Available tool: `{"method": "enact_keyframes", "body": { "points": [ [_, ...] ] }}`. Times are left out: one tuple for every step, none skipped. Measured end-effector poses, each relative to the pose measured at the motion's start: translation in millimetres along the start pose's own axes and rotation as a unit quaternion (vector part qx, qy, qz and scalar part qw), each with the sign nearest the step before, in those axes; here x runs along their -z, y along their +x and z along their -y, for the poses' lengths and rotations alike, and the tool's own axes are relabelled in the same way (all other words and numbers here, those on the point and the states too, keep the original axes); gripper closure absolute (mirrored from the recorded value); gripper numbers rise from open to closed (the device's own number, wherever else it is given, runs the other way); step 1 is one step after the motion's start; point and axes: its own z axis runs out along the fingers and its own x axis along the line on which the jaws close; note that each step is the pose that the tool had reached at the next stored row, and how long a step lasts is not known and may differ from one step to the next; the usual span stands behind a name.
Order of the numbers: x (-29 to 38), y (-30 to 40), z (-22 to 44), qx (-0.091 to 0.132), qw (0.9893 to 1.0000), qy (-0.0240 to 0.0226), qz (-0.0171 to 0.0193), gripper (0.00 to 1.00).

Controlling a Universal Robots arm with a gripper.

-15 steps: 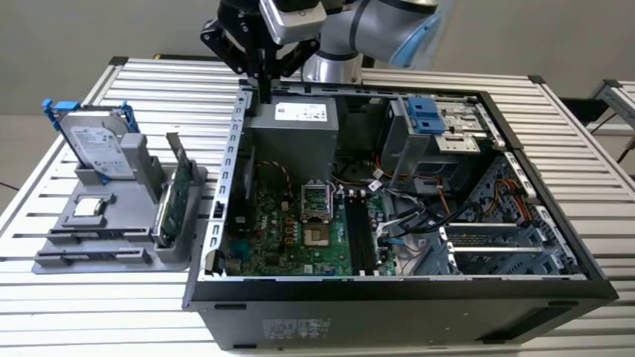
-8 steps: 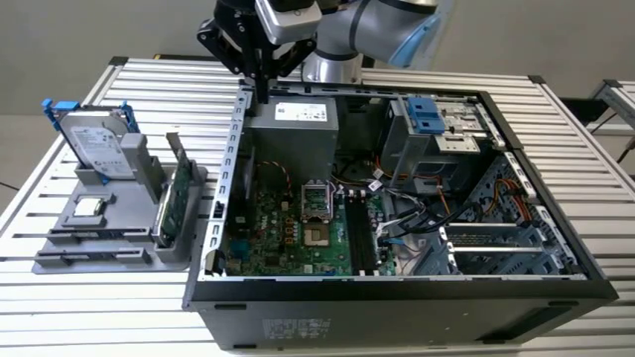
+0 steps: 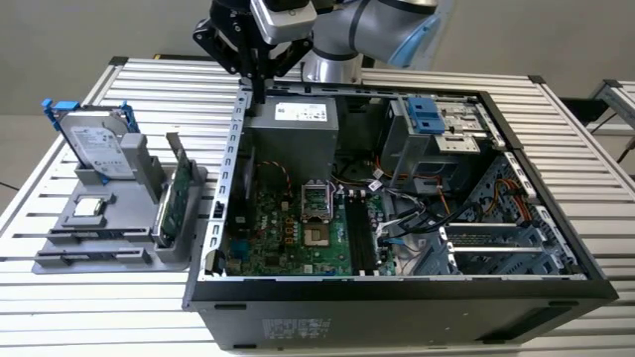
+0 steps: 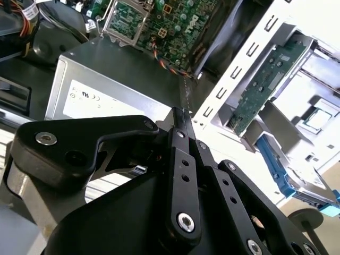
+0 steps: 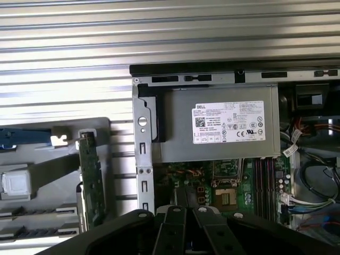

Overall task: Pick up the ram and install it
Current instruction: 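Reach for the ram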

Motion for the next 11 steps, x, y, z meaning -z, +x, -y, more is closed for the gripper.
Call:
{"method": "enact_keyframes", "body": {
  "points": [
    [0.0, 0.4, 0.0, 0.0, 1.0, 0.0, 0.0, 1.0],
    [0.0, 0.9, 0.0, 0.0, 1.0, 0.0, 0.0, 1.0],
    [0.0, 1.3, 0.1, 0.0, 1.0, 0.0, 0.0, 1.0],
    [0.0, 1.8, 0.1, 0.0, 1.0, 0.0, 0.0, 1.0],
    [0.1, 2.3, 0.2, 0.0, 1.0, 0.0, 0.0, 1.0],
    [0.1, 2.7, 0.2, 0.0, 1.0, 0.0, 0.0, 1.0],
    [0.1, 3.1, 0.2, 0.0, 1.0, 0.0, 0.0, 1.0],
    [0.1, 3.5, 0.2, 0.0, 1.0, 0.0, 0.0, 1.0],
    [0.1, 4.0, 0.3, 0.0, 1.0, 0.0, 0.0, 1.0],
    [0.1, 4.4, 0.3, 0.0, 1.0, 0.0, 0.0, 1.0],
    [0.1, 4.9, 0.3, 0.0, 1.0, 0.0, 0.0, 1.0]
  ]
}}
